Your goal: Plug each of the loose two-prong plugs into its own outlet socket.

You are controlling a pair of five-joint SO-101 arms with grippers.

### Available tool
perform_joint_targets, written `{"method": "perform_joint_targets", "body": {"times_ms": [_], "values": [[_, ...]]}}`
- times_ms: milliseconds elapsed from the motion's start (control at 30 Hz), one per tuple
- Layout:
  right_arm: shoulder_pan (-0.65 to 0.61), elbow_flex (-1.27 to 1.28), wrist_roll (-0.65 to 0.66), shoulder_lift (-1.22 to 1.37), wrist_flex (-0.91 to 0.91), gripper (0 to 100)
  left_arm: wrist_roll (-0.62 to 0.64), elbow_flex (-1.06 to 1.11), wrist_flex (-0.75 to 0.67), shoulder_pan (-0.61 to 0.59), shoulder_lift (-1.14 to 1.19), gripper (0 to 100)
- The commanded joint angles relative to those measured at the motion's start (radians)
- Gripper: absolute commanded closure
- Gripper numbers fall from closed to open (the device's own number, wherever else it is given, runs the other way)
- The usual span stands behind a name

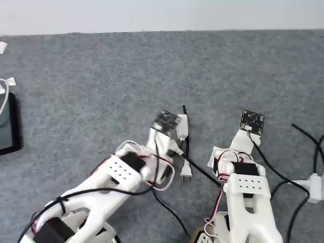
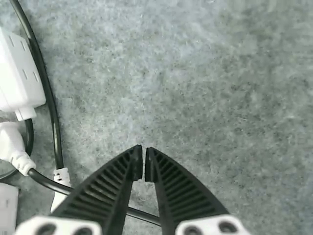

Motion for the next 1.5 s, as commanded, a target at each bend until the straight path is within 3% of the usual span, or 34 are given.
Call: {"method": "perform_joint_targets", "body": {"times_ms": [0,300,500,567,833,1067,1167,1233,1333,1433,1467], "values": [[0.013,-0.006,-0.005,-0.027,-0.012,99.0,-0.009,0.033,0.011,-0.071,-0.003,95],[0.013,-0.005,-0.005,-0.024,-0.018,99.0,-0.009,0.053,0.058,-0.089,-0.005,95],[0.012,-0.005,-0.005,-0.024,-0.019,98.8,-0.017,0.047,0.066,-0.305,-0.012,95],[0.01,-0.005,-0.005,-0.022,-0.019,98.7,-0.074,0.047,0.072,-0.35,-0.012,92],[0.008,-0.005,0.048,-0.018,-0.019,98.9,-0.172,0.054,0.129,-0.368,-0.012,77],[0.005,-0.005,0.051,-0.018,-0.019,98.7,-0.19,0.004,0.137,-0.425,-0.014,76],[0.005,-0.005,0.051,-0.018,-0.019,98.9,-0.235,-0.087,0.222,-0.448,-0.014,76],[0.005,-0.005,0.051,-0.018,-0.019,98.9,-0.259,-0.163,0.322,-0.446,-0.015,77],[0.01,-0.005,0.051,-0.022,-0.019,98.9,-0.344,-0.245,0.446,-0.404,-0.072,86],[0.012,-0.005,0.051,-0.025,-0.019,98.9,-0.368,-0.22,0.459,-0.29,-0.175,100],[0.012,-0.003,0.051,-0.025,-0.019,98.9,-0.354,-0.197,0.459,-0.244,-0.206,98]]}}
